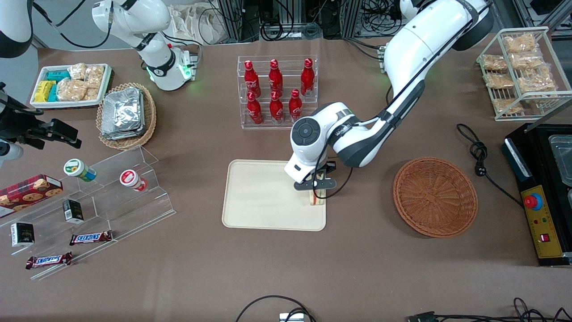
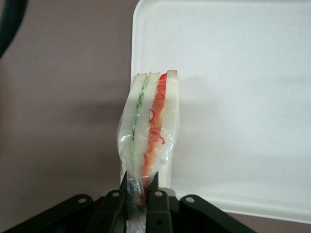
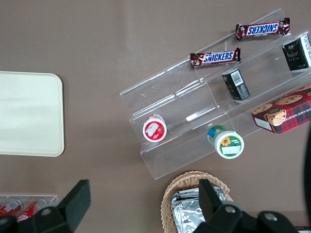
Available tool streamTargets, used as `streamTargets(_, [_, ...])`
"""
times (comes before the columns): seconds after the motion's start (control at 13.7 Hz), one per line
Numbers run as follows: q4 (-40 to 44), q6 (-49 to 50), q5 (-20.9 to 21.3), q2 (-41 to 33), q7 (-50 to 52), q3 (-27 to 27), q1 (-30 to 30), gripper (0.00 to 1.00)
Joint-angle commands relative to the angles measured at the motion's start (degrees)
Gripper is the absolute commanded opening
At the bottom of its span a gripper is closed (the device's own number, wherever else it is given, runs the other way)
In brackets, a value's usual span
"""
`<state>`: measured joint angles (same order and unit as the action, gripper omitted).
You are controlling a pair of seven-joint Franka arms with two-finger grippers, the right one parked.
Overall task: Place sandwich from basket to tray
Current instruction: 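Lower the sandwich onto the tray and open the left gripper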
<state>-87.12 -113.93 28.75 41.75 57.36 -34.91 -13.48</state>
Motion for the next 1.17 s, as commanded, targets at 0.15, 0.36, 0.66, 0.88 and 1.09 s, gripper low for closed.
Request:
streamTargets(0.15, [4.8,-1.2,2.0,4.0,1.1,0.8,-1.2,0.15])
streamTargets(0.36, [4.9,-1.3,3.4,4.9,1.4,0.9,-1.6,0.52])
streamTargets(0.66, [4.9,-1.2,3.8,4.7,2.3,0.9,-1.6,1.0])
streamTargets(0.88, [4.2,-0.4,3.8,2.3,10.7,0.8,-1.2,1.0])
streamTargets(1.09, [3.9,3.8,3.0,-1.7,12.6,0.8,-0.5,1.0])
